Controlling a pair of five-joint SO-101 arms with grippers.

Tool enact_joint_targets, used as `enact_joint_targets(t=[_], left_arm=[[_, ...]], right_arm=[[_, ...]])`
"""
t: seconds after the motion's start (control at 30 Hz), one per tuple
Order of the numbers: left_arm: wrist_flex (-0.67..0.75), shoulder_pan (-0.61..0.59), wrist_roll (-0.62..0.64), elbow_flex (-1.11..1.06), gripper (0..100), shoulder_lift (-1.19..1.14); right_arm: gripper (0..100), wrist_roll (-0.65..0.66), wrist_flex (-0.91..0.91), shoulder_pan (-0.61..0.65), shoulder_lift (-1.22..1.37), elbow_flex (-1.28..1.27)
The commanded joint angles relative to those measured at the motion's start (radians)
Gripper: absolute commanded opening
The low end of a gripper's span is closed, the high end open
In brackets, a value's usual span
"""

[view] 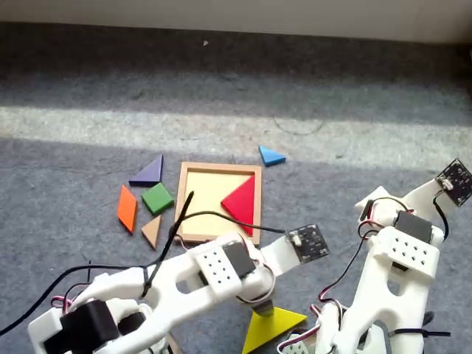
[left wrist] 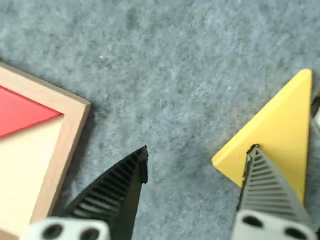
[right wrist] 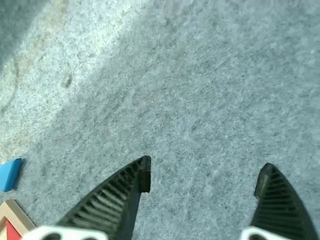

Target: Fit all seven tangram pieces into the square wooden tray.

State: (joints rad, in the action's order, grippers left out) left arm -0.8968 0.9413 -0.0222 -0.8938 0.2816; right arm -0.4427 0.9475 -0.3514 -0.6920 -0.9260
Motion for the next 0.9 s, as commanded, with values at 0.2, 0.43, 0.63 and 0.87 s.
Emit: enact_joint_targets(t=[0.2, 0.43, 0.63, 0.87], left_arm=[[-0.101, -0.116, -0.043, 0.12, 30, 0.012], [-0.192, 0.064, 0.149, 0.177, 31, 0.005], [-0.189, 0.131, 0.313, 0.176, 31, 0.001], [-0.103, 0.17, 0.341, 0.058, 31, 0.001]], right_arm=[[32.1, -0.003, -0.016, -0.005, -0.025, 0.01], [32.1, -0.003, -0.016, -0.004, -0.025, 0.01], [32.1, -0.002, -0.016, -0.004, -0.025, 0.01], [32.1, -0.002, -0.016, -0.004, -0.025, 0.01]])
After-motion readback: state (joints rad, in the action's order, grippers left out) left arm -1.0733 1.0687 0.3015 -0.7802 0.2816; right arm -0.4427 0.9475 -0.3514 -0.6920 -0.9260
